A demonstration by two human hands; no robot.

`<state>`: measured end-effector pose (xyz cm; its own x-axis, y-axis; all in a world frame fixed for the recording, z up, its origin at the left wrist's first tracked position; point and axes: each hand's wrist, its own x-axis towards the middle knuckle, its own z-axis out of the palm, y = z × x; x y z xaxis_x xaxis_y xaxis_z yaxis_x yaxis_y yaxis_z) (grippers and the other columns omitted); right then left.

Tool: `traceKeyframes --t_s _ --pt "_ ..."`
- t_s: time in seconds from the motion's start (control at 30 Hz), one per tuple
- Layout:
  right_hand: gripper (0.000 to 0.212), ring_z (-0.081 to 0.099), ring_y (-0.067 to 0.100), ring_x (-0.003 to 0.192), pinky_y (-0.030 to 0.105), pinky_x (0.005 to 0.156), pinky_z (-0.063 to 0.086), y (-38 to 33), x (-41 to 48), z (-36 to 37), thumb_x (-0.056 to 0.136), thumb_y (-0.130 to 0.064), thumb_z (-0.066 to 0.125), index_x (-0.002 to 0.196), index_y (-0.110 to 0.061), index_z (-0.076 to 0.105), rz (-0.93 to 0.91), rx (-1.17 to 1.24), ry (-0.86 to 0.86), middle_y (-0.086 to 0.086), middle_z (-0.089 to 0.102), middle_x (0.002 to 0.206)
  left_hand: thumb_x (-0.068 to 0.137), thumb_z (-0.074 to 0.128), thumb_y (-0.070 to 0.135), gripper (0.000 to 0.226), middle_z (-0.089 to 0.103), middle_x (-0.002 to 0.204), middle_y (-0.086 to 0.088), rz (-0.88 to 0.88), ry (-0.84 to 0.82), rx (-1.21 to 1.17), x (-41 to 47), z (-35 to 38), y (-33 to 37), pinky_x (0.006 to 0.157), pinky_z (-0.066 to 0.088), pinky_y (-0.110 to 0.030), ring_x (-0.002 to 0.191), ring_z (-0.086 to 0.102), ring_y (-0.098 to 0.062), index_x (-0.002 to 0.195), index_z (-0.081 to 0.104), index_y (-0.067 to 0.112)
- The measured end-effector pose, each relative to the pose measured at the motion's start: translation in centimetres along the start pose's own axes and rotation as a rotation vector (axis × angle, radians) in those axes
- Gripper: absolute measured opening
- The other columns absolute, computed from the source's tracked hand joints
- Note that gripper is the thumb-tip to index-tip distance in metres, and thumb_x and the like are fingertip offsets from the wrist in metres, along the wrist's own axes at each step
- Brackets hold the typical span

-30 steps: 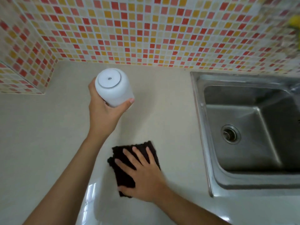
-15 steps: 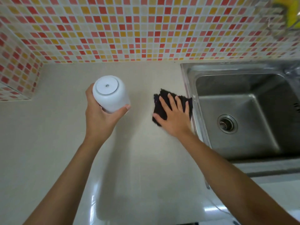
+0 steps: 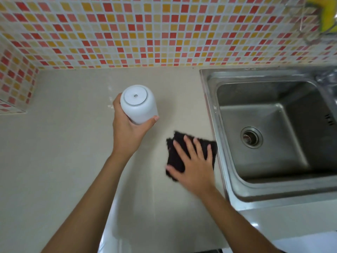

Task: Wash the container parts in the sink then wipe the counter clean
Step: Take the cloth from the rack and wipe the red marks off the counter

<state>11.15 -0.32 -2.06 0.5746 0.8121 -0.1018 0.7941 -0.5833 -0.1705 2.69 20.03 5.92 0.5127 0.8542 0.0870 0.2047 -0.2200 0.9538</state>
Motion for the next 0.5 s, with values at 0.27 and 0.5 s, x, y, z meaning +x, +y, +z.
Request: traceKeyframes --t_s 0.27,0.5 --pt "0.076 0.006 0.027 0.147 0.054 0.117 0.0 2.0 10.2 -1.2 0.085 -0.079 0.019 0.151 -0.042 0.01 0.078 -0.034 -0.014 -0.001 0.011 0.162 0.065 0.087 0.038 0.092 0.047 0.132 0.018 -0.008 -0.007 0.072 -1.4 0.1 -0.9 0.1 0.048 -0.042 0.121 0.05 -0.003 0.135 0.028 0.036" --pt "0.074 0.012 0.026 0.148 0.056 0.116 0.007 1.0 -0.2 -0.6 0.088 -0.075 0.028 0.151 -0.041 0.015 -0.06 0.001 -0.02 -0.001 0.014 0.161 0.064 0.087 0.038 0.092 0.047 0.134 0.012 0.007 -0.013 0.094 -0.8 0.1 -1.2 0.1 0.048 -0.04 0.121 0.051 -0.006 0.135 0.029 0.036"
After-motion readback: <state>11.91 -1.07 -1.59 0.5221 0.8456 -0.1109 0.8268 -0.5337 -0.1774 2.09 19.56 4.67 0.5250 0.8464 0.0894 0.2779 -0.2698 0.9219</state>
